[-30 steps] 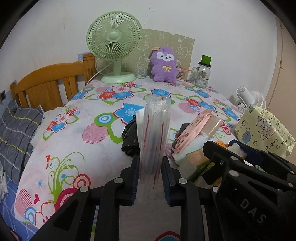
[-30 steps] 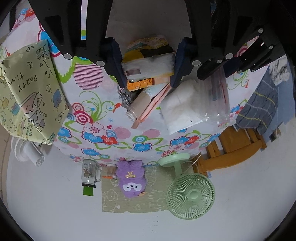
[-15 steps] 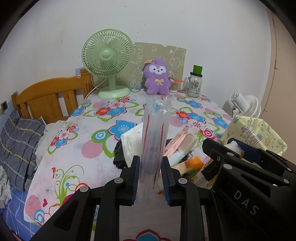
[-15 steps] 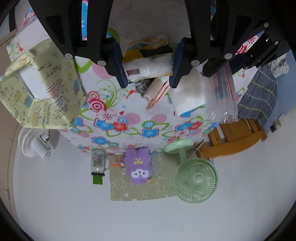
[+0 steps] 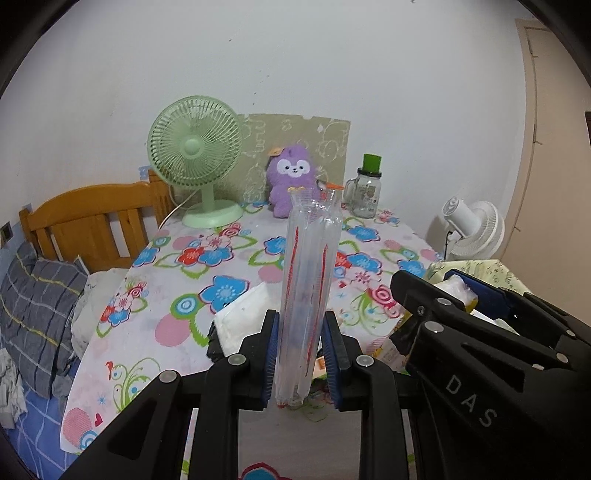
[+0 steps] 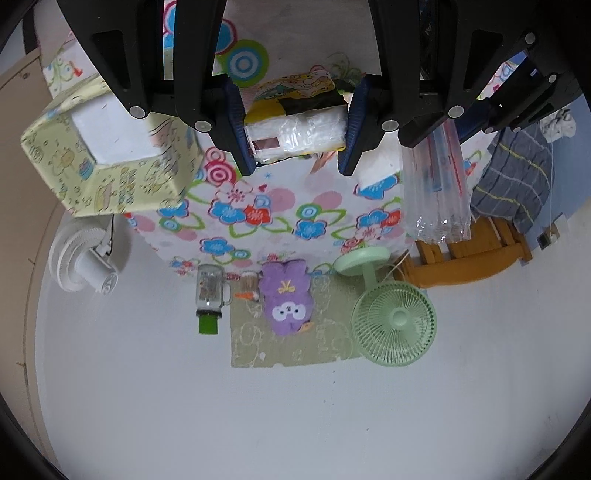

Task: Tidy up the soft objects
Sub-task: 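Carry the straw bag and yellow box with both grippers over the yellow-green paper box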

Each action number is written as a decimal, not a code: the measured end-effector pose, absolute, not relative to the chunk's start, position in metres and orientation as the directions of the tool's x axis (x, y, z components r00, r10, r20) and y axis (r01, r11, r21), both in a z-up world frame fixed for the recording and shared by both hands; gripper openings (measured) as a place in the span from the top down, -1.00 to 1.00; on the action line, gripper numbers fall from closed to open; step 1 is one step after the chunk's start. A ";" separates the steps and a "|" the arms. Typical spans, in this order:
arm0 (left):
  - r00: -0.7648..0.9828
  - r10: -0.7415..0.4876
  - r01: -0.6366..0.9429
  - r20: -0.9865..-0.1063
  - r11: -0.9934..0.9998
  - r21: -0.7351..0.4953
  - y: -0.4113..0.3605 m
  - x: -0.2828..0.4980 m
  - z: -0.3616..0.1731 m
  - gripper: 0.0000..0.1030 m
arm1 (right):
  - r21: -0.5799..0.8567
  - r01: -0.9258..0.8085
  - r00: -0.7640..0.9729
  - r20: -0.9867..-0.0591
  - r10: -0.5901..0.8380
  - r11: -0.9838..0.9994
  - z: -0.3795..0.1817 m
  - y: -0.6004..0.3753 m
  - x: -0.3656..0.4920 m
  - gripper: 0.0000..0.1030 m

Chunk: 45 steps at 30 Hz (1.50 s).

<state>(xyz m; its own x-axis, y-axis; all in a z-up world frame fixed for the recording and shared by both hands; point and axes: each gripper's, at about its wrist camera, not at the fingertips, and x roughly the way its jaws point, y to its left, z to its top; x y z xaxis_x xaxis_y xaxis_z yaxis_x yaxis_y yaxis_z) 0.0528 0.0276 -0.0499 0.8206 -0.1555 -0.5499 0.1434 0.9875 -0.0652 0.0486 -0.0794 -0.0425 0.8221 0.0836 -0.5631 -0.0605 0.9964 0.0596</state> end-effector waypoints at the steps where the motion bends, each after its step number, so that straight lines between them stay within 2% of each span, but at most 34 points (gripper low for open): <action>1: 0.818 -0.162 0.150 -0.553 0.986 -0.066 0.025 0.054 -0.048 0.57 | 0.058 -0.058 0.824 -0.561 0.081 0.997 -0.039 -0.081 0.048 0.04; 13: 0.829 -0.169 0.179 -0.533 0.983 -0.034 -0.010 0.055 -0.025 0.57 | 0.057 -0.035 0.837 -0.544 0.061 0.998 -0.014 -0.114 0.052 0.04; 23: 0.822 -0.198 0.200 -0.534 0.978 -0.055 -0.051 0.066 -0.016 0.57 | 0.069 -0.029 0.849 -0.525 0.061 0.997 -0.001 -0.157 0.059 0.04; 45: 0.791 -0.272 0.280 -0.549 0.957 -0.071 -0.145 0.095 -0.017 0.57 | 0.077 0.090 0.858 -0.513 -0.037 0.993 0.001 -0.262 0.071 0.04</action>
